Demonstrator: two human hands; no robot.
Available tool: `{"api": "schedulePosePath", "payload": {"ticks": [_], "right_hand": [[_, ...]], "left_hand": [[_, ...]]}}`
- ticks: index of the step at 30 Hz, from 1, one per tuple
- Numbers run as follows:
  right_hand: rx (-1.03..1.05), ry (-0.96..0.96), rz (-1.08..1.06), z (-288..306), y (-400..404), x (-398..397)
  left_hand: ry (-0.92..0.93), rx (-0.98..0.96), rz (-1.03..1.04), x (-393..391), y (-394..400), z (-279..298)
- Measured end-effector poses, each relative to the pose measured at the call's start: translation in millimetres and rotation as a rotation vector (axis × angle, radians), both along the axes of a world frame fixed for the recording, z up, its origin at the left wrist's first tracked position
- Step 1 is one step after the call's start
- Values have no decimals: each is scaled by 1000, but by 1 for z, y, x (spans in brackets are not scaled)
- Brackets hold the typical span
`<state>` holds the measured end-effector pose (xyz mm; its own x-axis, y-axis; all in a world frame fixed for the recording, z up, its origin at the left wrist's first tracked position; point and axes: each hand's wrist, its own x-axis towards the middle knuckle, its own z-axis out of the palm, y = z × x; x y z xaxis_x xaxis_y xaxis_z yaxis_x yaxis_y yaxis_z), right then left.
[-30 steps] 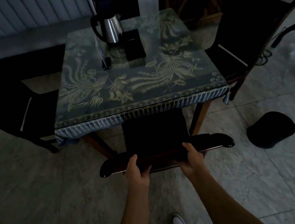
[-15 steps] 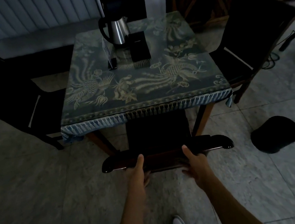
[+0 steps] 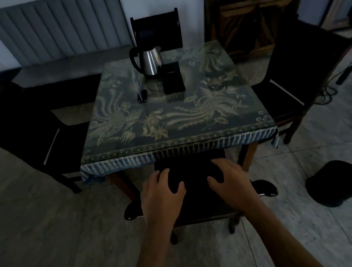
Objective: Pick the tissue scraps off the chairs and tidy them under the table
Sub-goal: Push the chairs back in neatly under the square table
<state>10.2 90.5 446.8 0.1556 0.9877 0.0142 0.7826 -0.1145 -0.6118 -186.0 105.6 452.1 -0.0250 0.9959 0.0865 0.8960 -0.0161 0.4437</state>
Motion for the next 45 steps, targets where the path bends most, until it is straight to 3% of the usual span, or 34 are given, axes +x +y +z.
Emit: {"api": "schedulePosePath", "payload": {"ticks": [6, 16, 34, 45], "right_hand": [[37, -243, 33, 22, 19, -7], [130, -291, 215, 40, 76, -92], [226, -242, 625, 73, 218, -538], [213, -233, 745, 62, 328, -743]], "left_hand": [[186, 185, -71, -19, 21, 22], [196, 216, 66, -109, 48, 33], [233, 269, 426, -524, 121, 66], [265, 262, 575, -710, 198, 62]]}}
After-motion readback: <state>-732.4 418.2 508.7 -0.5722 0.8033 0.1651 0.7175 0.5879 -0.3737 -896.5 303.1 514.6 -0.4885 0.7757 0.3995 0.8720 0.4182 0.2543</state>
